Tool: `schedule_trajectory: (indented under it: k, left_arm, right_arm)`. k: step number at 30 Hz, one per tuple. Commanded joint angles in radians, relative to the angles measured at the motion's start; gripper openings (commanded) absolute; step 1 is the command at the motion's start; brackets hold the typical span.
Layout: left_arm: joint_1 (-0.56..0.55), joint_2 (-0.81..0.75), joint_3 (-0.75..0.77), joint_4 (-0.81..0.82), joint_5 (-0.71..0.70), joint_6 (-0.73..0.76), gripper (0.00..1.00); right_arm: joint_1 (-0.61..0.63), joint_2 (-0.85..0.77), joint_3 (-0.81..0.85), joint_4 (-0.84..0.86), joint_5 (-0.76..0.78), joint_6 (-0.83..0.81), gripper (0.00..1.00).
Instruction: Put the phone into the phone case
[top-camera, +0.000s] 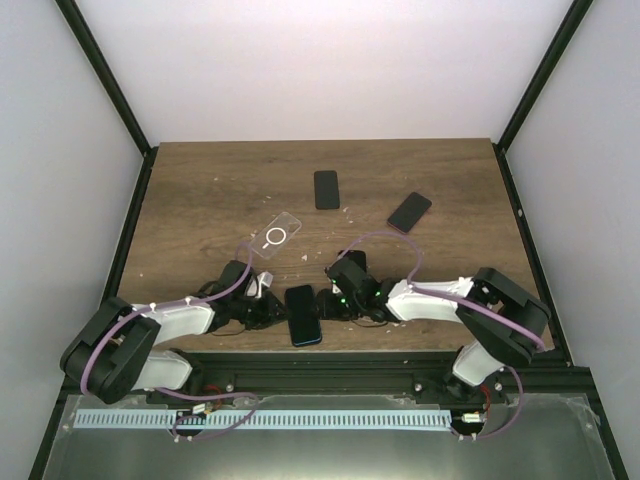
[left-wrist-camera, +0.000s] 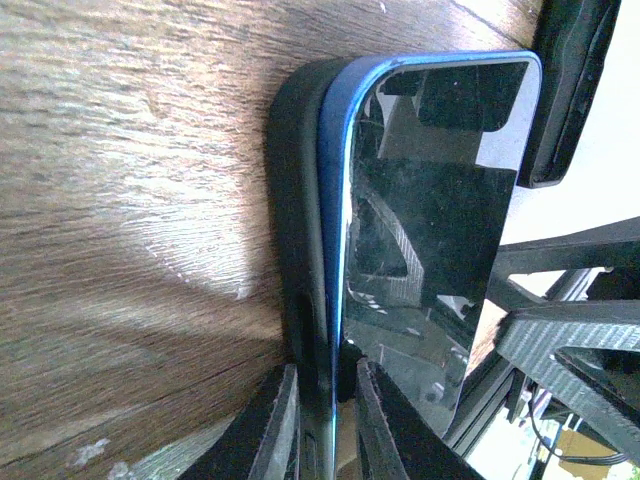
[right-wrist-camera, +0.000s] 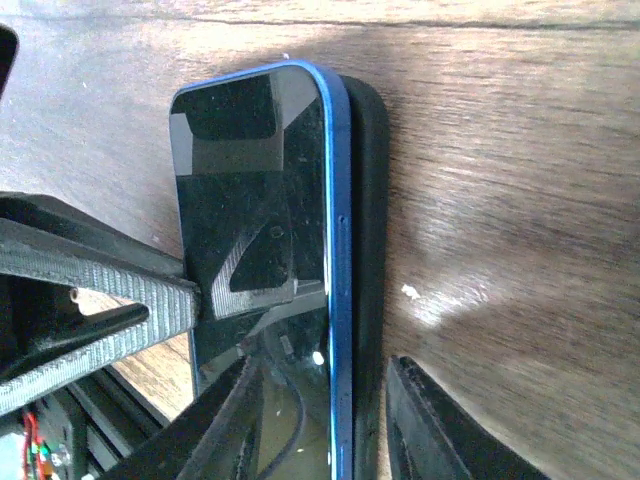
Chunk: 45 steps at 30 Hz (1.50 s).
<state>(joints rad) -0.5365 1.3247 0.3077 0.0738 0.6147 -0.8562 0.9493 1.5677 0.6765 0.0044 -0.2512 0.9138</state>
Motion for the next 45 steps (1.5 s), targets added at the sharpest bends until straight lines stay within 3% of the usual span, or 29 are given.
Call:
schedule_trajectory:
  k: [1, 4, 9, 19, 23, 45]
  left_arm:
    - [-0.004, 0.012, 0.003, -0.043, -0.048, 0.026, 0.17]
    - [-0.003, 0.017, 0.003, -0.033, -0.023, 0.023, 0.16]
    - [-0.003, 0.012, -0.014, -0.012, -0.005, 0.005, 0.16]
    - [-0.001, 0.011, -0.025, -0.026, -0.009, 0.013, 0.14]
    - [0.000, -0.018, -0.034, -0.061, -0.033, 0.026, 0.13]
    - [0.000, -0.086, -0.060, -0.091, -0.050, 0.002, 0.19]
  right_arm:
    - [0.008, -0.057, -0.035, 0.001, 0.051, 0.016, 0.42]
    - [0.008, -0.023, -0.059, 0.049, 0.007, 0.031, 0.50]
    - [0.008, 0.033, -0.073, 0.150, -0.068, 0.040, 0.54]
    - [-0.014, 0.002, -0.119, 0.495, -0.256, 0.118, 0.54]
    - [-0.017, -0.010, -0.122, 0.559, -0.292, 0.135, 0.54]
    - [-0.017, -0.013, -0.192, 0.760, -0.285, 0.201, 0.54]
